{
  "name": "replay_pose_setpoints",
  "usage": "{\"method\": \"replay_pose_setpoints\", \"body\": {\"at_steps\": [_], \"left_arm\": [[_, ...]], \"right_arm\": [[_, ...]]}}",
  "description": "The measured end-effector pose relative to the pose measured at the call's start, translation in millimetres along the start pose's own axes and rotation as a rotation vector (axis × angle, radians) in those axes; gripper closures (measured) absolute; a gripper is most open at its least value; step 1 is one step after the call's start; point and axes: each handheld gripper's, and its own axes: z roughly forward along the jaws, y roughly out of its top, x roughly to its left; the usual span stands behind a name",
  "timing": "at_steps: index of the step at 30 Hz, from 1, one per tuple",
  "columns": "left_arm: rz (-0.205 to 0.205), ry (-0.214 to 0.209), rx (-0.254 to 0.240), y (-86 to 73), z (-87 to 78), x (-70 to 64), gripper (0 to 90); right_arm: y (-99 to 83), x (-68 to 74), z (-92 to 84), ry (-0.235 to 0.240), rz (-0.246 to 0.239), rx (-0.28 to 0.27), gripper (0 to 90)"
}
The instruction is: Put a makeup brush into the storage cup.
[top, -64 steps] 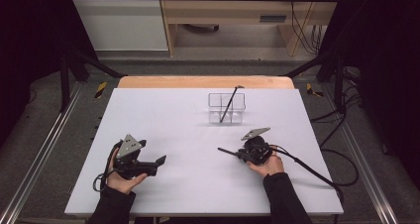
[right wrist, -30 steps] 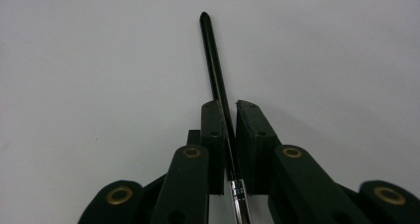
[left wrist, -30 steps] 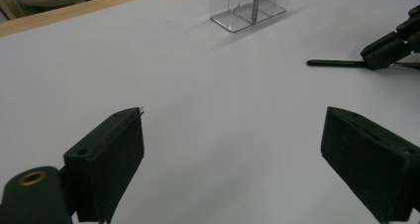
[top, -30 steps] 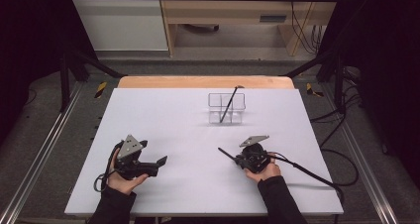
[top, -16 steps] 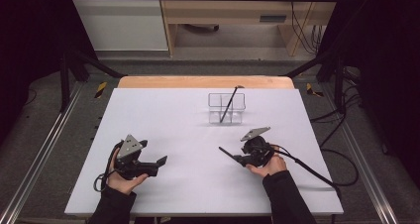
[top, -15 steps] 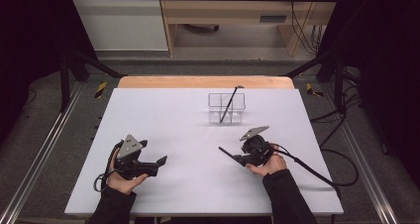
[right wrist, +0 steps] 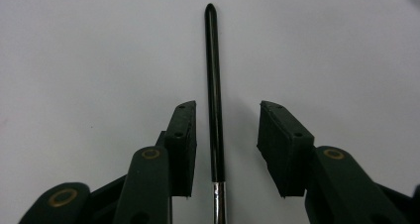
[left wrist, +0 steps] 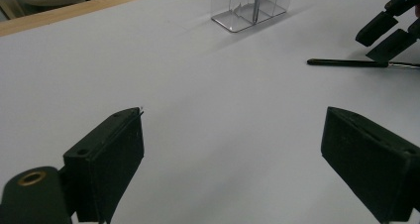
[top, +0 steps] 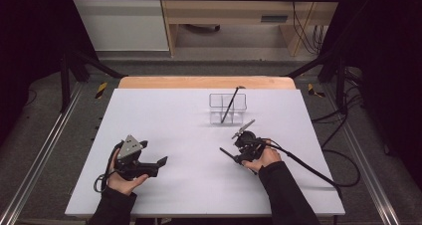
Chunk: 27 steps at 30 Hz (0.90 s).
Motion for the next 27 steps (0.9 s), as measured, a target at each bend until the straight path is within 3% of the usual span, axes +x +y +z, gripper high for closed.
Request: {"method": "replay_pose_setpoints", "body": {"at_steps": [10,21,27], "left_arm": [[0.004,-0.001,0.006,-0.4,1.1,-0.2,8.8],[0.006,0.0,0.01,-0.6,2.0,-1.1,8.8],[0.007,0.001,0.008,-0.5,1.8,-0.7,8.8]], "right_arm": [[-1.2,2.2,9.1,-0.003,-0.03,0.064,71.2],[-2.3,5.3,8.9,0.005,-0.034,0.072,83.8],[-2.4,5.6,8.8,0.006,-0.031,0.07,84.2]]}}
